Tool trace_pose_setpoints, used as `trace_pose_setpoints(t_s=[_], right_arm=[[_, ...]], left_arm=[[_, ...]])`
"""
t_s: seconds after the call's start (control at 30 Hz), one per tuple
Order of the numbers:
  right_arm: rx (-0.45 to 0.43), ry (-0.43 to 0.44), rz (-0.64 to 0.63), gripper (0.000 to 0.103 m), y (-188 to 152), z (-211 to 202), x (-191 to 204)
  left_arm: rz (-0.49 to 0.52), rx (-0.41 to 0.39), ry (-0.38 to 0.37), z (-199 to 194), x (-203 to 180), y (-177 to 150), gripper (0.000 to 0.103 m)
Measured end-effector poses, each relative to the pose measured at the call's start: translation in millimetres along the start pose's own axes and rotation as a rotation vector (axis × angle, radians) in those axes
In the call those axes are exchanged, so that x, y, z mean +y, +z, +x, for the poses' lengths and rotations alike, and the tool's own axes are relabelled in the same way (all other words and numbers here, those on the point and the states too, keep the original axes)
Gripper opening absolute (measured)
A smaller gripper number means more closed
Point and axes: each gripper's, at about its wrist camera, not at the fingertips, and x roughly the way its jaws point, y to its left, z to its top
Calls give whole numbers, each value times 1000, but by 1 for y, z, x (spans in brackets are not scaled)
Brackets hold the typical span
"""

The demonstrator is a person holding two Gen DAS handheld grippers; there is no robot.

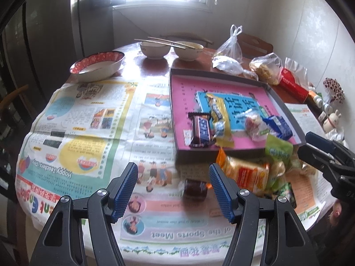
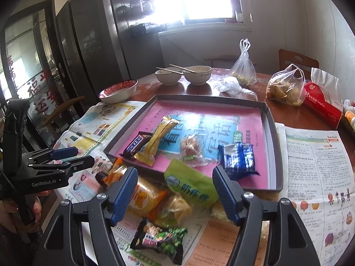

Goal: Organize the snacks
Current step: 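Move both open tools back toward the snack pile on the table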

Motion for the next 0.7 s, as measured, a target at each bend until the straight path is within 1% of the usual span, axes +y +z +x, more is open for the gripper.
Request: trace_pose_setpoints(t_s=[0.13, 0.23, 0.57, 0.67, 0.7], right_arm=[[15, 1, 5, 70, -9, -2, 3], [30, 0, 11, 70, -17, -4, 5], [80, -39, 42, 70, -54, -7, 5], [99, -43, 46, 70, -61, -5, 5], [100, -57, 49, 70, -63, -5, 6]], left_arm=[[14, 18, -4, 1, 0, -9, 68], [21, 25, -20, 1, -1, -13, 68], [75, 52, -38, 6, -13, -27, 68], [87, 64, -36, 10, -16, -29, 68], [90, 67, -37, 11, -16, -30, 68]])
